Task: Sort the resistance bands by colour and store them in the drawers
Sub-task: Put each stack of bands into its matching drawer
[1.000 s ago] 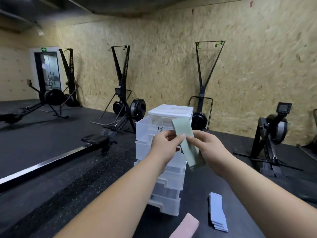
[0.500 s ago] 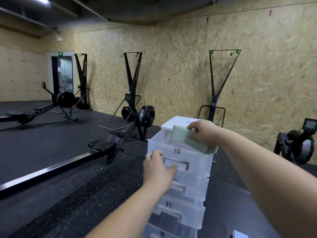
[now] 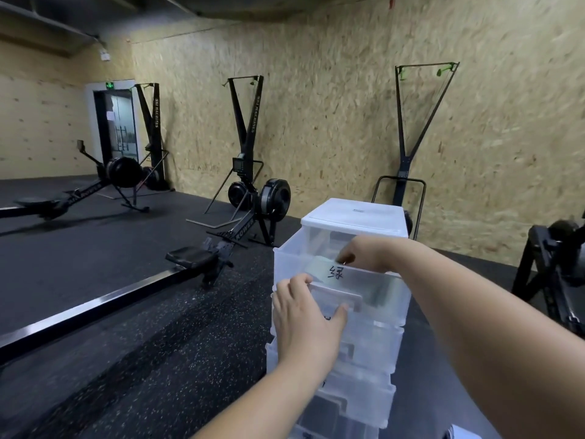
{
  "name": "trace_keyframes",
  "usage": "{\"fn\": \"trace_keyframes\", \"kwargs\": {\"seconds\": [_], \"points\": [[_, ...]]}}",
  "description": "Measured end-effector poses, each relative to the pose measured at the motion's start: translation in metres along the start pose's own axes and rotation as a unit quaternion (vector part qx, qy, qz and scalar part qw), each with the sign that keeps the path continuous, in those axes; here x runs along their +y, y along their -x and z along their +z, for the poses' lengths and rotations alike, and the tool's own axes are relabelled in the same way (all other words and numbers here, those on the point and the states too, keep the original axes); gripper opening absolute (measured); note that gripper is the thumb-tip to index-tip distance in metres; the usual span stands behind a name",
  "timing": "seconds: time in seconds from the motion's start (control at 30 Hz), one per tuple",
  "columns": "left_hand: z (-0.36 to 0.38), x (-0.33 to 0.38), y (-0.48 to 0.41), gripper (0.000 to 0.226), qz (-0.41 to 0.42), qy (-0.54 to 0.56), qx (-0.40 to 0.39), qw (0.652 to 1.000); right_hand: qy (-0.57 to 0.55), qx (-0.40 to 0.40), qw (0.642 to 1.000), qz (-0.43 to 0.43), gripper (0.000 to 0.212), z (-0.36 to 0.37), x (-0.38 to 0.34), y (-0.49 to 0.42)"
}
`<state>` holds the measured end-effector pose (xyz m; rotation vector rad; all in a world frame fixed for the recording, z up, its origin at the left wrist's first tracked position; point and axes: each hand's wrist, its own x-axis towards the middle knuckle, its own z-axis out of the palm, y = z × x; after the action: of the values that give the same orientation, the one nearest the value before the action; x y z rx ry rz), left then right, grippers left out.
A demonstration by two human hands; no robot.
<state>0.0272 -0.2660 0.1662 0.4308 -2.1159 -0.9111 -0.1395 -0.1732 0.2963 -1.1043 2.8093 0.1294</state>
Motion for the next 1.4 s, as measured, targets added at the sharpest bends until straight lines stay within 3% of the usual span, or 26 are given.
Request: {"fn": "trace_keyframes", "kwargs": {"seconds": [0.13, 0.37, 0.63, 0.83, 1.0, 1.17, 1.4], "points": [[0.003, 0.002, 0.001, 0.070, -0.011, -0.006, 0.006, 1.000, -0.033, 0.058, 0.998, 0.010, 0.035, -0.006, -0.001, 0.007], [0.010, 0.011, -0.007, 0.075, -0.017, -0.032, -0.028, 0.999, -0.092, 0.185, 0.978, 0.011, 0.035, -0.017, 0.024, 0.034], [0.027, 0.017, -0.033, 0.094, -0.019, -0.066, -0.153, 0.986, -0.149, 0.317, 0.935, 0.057, 0.035, 0.004, 0.072, 0.098], [0.034, 0.041, 0.001, 0.071, -0.002, -0.017, -0.087, 0.996, -0.169, 0.269, 0.942, 0.110, 0.035, 0.061, 0.110, 0.156], [0.059, 0.070, 0.059, 0.051, 0.139, 0.028, -0.097, 0.985, -0.186, 0.213, 0.945, 0.161, 0.037, 0.124, 0.138, 0.197], [0.103, 0.086, 0.121, 0.047, 0.196, 0.064, -0.207, 0.956, -0.196, 0.144, 0.949, 0.200, 0.045, 0.191, 0.160, 0.225], [0.173, 0.055, 0.169, 0.056, 0.076, 0.009, -0.367, 0.927, -0.205, 0.079, 0.951, 0.217, 0.054, 0.263, 0.175, 0.225]]}}
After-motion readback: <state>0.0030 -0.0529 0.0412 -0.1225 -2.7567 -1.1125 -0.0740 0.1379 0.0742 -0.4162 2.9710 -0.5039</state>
